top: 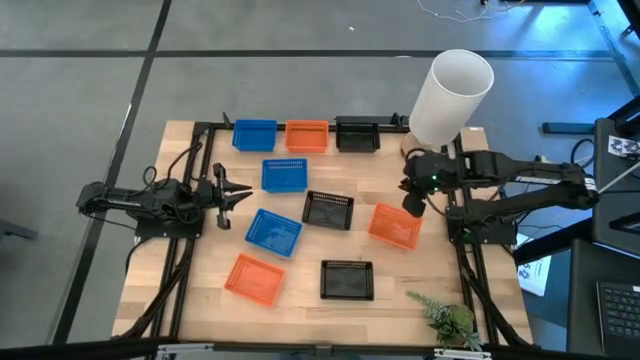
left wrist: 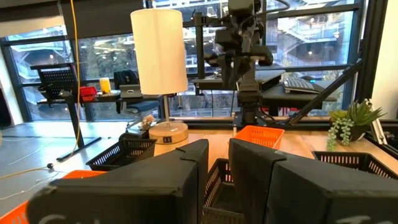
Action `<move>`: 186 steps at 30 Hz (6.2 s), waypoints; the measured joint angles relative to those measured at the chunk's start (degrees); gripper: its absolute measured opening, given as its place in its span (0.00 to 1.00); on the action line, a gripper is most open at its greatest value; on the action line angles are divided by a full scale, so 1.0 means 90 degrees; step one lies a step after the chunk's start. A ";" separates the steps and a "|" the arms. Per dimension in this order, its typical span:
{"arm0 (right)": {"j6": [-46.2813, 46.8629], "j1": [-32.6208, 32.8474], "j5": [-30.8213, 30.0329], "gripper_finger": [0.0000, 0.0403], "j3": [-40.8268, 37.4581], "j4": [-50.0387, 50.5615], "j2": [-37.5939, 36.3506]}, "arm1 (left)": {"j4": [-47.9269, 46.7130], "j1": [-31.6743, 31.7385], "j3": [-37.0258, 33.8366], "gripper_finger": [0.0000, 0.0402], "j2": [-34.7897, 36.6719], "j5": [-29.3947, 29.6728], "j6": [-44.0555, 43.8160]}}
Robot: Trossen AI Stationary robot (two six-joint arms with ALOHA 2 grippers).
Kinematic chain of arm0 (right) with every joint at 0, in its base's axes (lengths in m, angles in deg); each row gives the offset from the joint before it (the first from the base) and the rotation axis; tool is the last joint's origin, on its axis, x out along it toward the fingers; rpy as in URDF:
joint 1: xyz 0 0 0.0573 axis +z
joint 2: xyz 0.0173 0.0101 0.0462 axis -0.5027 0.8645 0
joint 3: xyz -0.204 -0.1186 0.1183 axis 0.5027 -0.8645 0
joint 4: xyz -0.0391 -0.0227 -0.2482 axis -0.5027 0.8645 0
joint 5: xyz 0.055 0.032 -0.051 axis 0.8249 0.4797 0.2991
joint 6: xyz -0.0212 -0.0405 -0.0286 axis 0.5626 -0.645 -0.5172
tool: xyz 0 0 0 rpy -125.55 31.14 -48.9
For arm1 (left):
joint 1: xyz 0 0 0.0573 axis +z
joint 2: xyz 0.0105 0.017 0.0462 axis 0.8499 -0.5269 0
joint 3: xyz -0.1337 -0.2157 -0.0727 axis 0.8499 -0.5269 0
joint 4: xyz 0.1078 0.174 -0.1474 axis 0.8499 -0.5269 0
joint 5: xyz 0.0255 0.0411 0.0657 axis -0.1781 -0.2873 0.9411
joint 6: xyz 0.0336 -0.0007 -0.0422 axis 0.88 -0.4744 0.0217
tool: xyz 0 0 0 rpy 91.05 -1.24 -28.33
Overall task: Stack baskets by color
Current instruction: Adjust the middle orange bin, then stack the middle blue bin on the top blue bin
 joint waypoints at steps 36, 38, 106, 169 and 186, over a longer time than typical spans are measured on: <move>0.0708 0.0574 0.1324 0.17 -0.1343 -0.2588 0.2543 | -0.0015 -0.0002 0.0000 0.14 0.0000 0.0180 0.0015; 0.0567 0.0570 0.1257 0.17 -0.1120 -0.2327 0.2800 | -0.0015 -0.0002 0.0000 0.14 0.0000 0.0172 0.0015; -0.0101 0.2484 -0.2654 0.17 -0.3360 -0.6145 -0.0436 | -0.5155 0.0542 0.4847 0.14 -0.4050 0.2426 -0.3119; 0.0033 0.2482 -0.1931 0.17 -0.3360 -0.6040 -0.0472 | -0.7445 0.3429 0.6934 0.14 -0.9755 -0.0514 -0.6035; 0.0152 0.2481 -0.1916 0.17 -0.3360 -0.5987 -0.0472 | -0.7237 0.3095 0.6523 0.14 -0.9746 -0.0397 -0.6719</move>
